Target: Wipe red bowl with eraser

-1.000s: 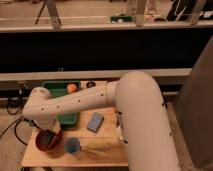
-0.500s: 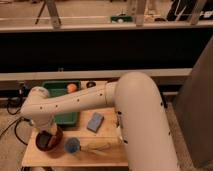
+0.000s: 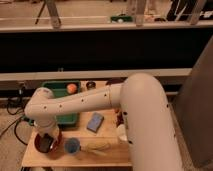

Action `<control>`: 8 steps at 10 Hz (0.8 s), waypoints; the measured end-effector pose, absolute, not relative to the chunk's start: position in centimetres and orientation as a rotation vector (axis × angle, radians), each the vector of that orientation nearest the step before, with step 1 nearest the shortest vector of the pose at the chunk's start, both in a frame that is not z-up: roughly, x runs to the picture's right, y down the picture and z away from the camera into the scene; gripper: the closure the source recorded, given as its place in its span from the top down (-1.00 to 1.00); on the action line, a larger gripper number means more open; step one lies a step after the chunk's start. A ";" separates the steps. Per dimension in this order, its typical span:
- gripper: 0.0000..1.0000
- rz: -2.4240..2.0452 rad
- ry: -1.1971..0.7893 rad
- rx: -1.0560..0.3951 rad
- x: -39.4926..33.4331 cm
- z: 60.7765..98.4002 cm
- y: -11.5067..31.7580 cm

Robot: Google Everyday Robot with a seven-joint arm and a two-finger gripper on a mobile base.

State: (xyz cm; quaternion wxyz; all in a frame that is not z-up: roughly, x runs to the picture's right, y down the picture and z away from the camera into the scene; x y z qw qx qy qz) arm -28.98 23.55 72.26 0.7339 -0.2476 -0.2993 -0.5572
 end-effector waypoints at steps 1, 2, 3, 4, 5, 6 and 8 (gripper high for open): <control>-1.00 -1.217 -0.631 -0.552 -28.4 72.7 23.5; -1.00 -1.210 -0.612 -0.555 -28.0 73.1 23.2; -1.00 -1.205 -0.602 -0.551 -27.8 73.3 22.8; -1.00 -1.203 -0.588 -0.545 -27.6 73.5 22.4; -1.00 -1.204 -0.577 -0.536 -27.7 73.9 21.9; -1.00 -1.206 -0.571 -0.526 -28.0 74.1 21.6; -1.00 -1.222 -0.572 -0.510 -29.1 74.6 21.2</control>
